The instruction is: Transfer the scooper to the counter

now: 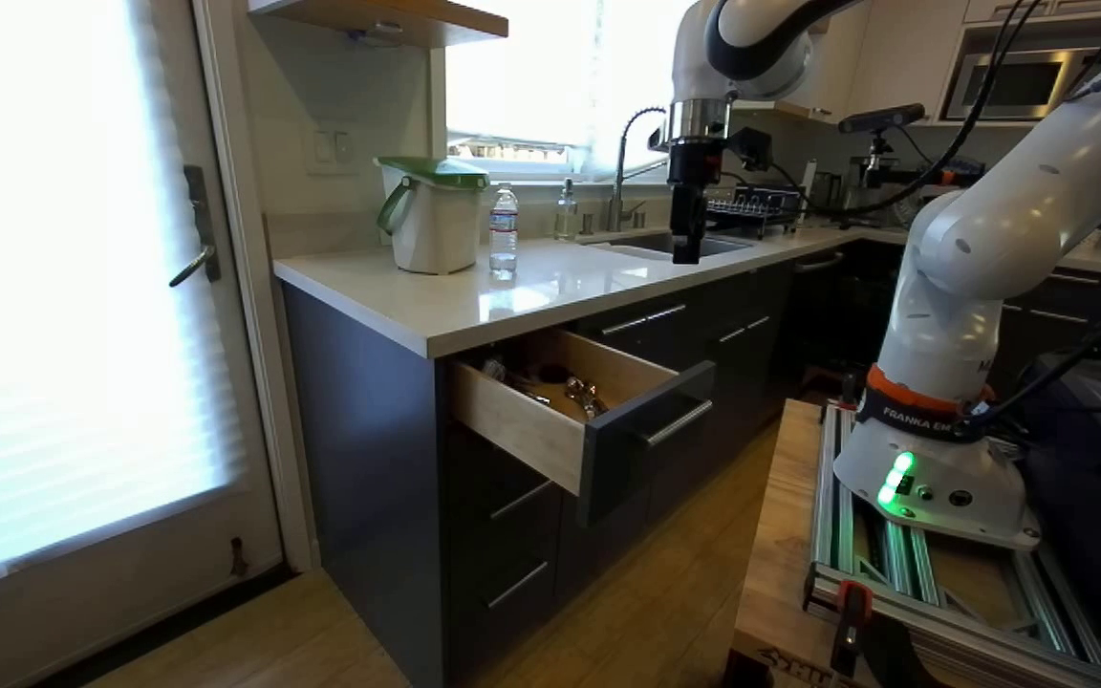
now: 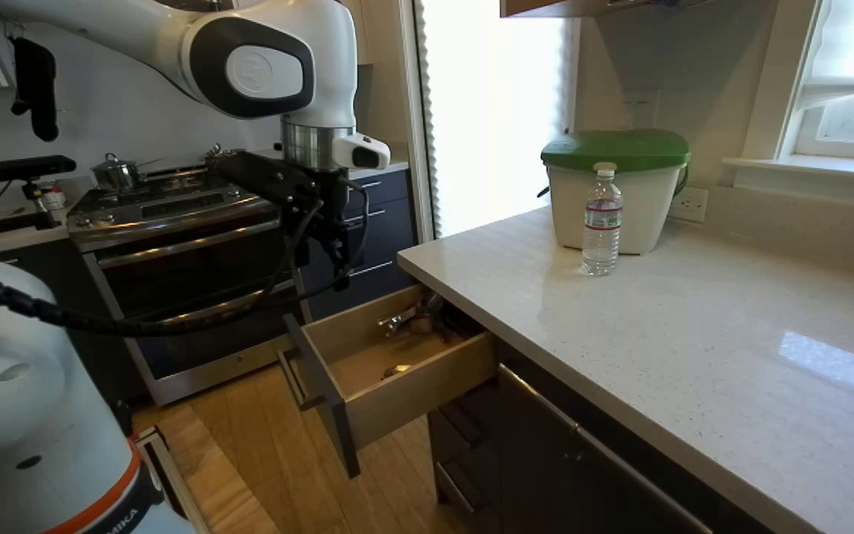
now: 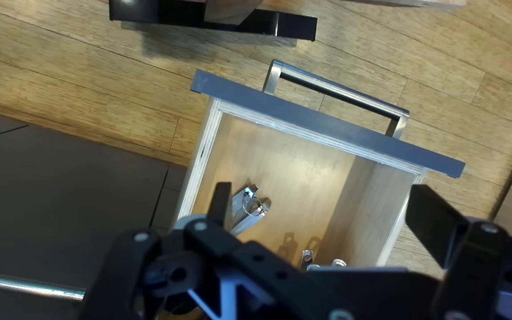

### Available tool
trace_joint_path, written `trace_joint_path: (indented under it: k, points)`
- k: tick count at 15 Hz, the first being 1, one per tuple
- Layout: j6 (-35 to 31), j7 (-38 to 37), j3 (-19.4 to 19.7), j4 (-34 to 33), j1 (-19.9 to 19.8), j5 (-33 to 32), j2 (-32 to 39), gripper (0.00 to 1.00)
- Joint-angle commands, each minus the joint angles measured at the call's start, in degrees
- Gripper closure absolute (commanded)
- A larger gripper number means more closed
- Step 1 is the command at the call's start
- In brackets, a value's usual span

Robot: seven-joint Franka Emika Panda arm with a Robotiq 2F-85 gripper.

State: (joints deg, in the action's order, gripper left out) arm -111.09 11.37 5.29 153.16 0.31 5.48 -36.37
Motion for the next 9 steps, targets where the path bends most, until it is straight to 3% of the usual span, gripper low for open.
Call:
trace_joint_path:
  k: [1, 4, 9]
  points:
    - [-0.97, -0.1, -0.19, -0.21, 0.43, 0.64, 1.17, 0.0]
    - [-10.15, -2.24, -3.45, 0.96, 2.68, 1.51, 4.42, 0.0]
    - [-17.77, -5.97, -7.49, 1.3, 6.98, 5.79, 11.48, 0.0]
